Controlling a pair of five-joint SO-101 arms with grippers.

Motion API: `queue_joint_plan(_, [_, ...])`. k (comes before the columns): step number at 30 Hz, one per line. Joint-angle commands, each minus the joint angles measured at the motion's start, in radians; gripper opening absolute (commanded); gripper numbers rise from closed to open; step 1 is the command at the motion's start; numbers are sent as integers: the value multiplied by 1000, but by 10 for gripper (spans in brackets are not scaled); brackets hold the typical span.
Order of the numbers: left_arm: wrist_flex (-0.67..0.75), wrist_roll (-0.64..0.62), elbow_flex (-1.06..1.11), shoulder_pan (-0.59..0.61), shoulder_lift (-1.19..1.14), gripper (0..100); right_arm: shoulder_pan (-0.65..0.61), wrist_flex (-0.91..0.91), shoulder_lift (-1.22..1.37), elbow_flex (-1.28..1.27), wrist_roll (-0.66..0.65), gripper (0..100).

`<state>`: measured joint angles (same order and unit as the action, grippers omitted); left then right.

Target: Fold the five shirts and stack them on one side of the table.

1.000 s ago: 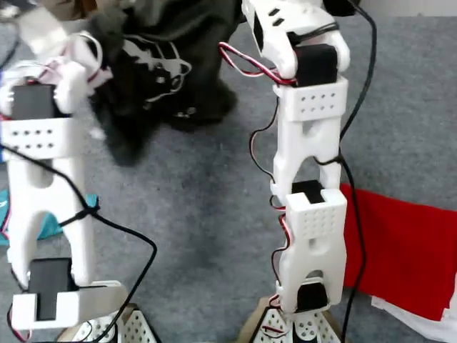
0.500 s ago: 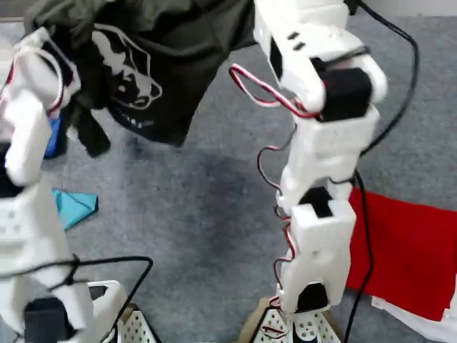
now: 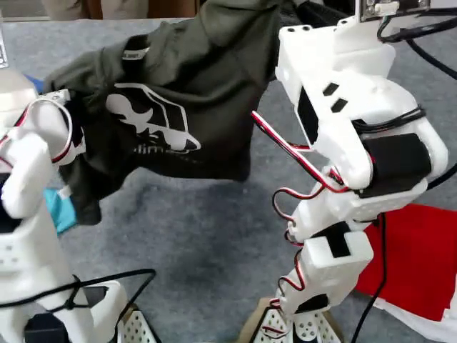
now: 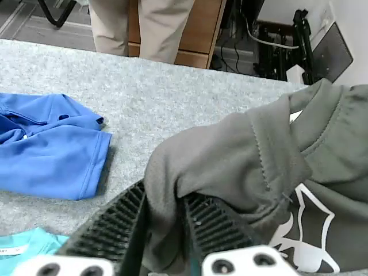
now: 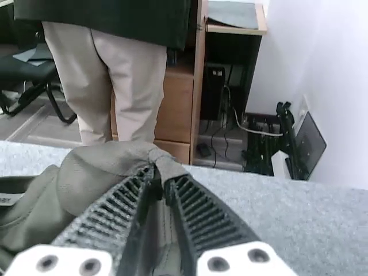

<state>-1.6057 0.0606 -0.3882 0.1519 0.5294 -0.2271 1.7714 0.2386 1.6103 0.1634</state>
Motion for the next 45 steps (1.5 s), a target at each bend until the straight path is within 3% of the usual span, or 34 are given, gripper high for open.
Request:
queue_joint_plan(1, [157, 3, 104, 2, -41, 20, -4, 12, -36, -82, 11, 5])
queue_joint_plan(9, [586, 2, 296, -17, -275, 20, 16, -120, 58, -335, 12, 5])
queue_joint_plan(14, [695, -37, 241, -57, -490, 25, 90, -321, 214, -384, 69, 5])
queue_joint_plan(17, [694, -152, 170, -69, -618, 64, 134, -410, 326, -380, 83, 5])
queue_joint_plan(21, [692, -299, 86, -71, -745, 197, 176, -471, 460, -380, 83, 5])
queue_joint_plan(24, [652, -347, 34, -84, -796, 236, 219, -520, 538, -380, 95, 5])
queue_joint_plan(30, [356, -238, -83, -210, -809, 235, 292, -611, 647, -380, 118, 5])
queue_joint_plan(36, [75, -203, -203, -420, -819, 235, 337, -661, 742, -380, 161, 5])
queue_joint_plan(40, [110, -195, -146, -525, -820, 235, 346, -672, 789, -380, 167, 5])
queue_joint_plan(45, [229, -68, 72, -671, -820, 235, 366, -694, 869, -380, 164, 5])
